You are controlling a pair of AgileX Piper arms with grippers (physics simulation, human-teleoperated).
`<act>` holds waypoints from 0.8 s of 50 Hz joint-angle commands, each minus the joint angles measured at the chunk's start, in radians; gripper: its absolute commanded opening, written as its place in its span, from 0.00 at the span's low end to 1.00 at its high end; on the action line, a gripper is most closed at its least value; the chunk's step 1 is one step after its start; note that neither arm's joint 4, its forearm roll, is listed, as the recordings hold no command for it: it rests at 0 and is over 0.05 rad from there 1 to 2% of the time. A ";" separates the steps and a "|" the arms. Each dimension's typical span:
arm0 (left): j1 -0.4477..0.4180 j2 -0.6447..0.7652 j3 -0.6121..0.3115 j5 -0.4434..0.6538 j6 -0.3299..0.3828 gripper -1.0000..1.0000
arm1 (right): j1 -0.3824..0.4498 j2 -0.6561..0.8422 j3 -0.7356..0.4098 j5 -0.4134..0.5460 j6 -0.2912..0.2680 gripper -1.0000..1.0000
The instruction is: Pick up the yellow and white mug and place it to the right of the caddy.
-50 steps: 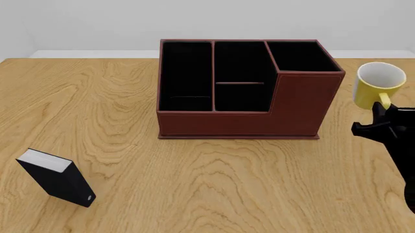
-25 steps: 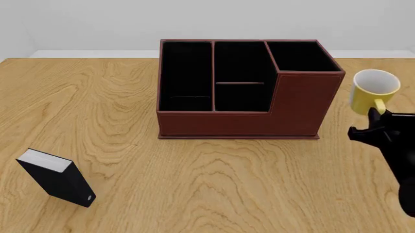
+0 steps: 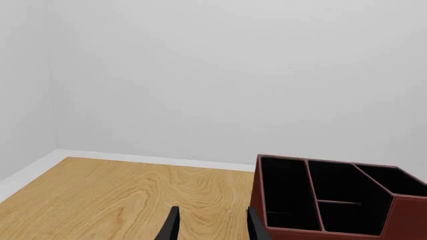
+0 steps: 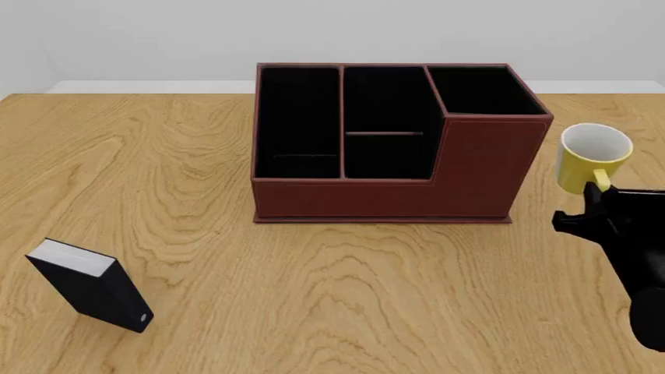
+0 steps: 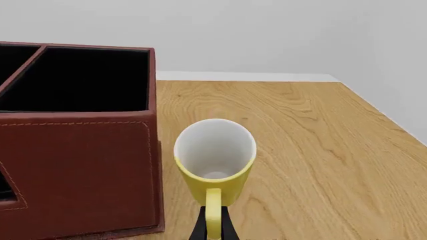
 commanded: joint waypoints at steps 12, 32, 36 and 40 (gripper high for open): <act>0.001 0.000 -0.010 0.004 -0.001 1.00 | -0.004 0.125 0.002 -0.092 0.015 0.00; -0.001 0.000 -0.009 0.004 -0.001 1.00 | -0.007 0.184 -0.007 -0.117 0.019 0.00; 0.000 0.000 -0.009 0.004 -0.001 1.00 | -0.009 0.209 -0.012 -0.132 0.019 0.00; 0.000 0.000 -0.010 0.005 0.000 1.00 | -0.010 0.213 -0.014 -0.129 0.020 0.00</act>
